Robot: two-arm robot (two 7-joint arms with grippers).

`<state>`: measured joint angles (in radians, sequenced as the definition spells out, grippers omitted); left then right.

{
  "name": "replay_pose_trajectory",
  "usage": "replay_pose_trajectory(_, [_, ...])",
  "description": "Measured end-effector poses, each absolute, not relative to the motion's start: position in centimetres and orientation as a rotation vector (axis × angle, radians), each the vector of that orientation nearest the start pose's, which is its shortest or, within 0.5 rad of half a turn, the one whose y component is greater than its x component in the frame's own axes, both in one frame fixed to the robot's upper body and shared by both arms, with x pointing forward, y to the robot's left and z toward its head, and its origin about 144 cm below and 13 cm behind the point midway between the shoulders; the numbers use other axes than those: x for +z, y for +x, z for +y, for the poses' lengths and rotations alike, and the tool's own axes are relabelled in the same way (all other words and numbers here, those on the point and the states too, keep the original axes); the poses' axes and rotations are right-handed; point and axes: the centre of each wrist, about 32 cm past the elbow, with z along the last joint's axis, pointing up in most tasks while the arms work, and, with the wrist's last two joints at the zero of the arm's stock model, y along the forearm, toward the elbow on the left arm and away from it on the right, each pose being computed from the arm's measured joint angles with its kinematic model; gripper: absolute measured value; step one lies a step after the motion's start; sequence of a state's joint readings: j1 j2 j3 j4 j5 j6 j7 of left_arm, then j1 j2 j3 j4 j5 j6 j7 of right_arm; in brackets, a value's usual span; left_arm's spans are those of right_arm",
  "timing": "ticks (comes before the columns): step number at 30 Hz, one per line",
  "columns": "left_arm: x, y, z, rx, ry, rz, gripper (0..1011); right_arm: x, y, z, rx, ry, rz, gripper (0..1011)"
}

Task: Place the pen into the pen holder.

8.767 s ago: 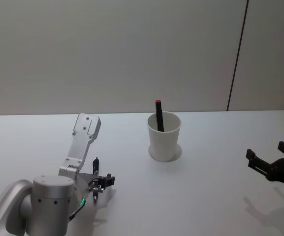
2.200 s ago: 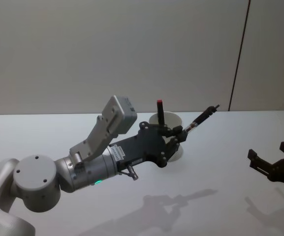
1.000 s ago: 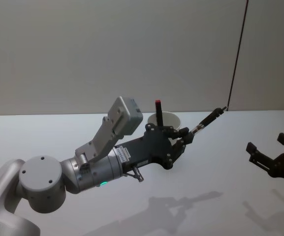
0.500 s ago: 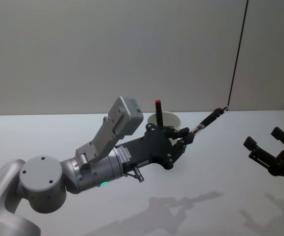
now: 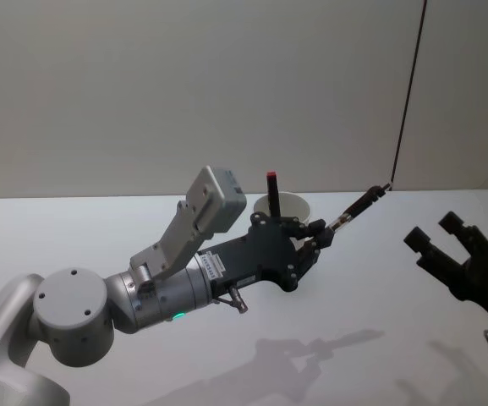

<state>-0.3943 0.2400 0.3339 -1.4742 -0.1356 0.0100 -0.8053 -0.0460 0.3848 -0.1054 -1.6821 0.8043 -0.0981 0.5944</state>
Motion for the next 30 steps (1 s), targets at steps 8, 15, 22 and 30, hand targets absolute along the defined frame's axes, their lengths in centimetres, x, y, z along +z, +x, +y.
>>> replay_pose_trajectory(8, [124.0, 54.8, 20.2, 0.480, 0.083, -0.277, 135, 116.4, 45.4, -28.4, -0.779, 0.512, 0.175, 1002])
replay_pose_trajectory(15, [124.0, 54.8, 20.2, 0.480, 0.083, -0.277, 135, 115.9, 46.3, -27.7, -0.755, 0.562, 0.211, 1001])
replay_pose_trajectory(22, [124.0, 54.8, 20.2, 0.480, 0.083, -0.277, 135, 115.5, 47.1, -27.0, -0.745, 0.598, 0.246, 1002])
replay_pose_trajectory(30, [124.0, 54.8, 20.2, 0.480, 0.083, -0.277, 135, 115.0, 48.2, -26.2, -0.736, 0.622, 0.283, 1001])
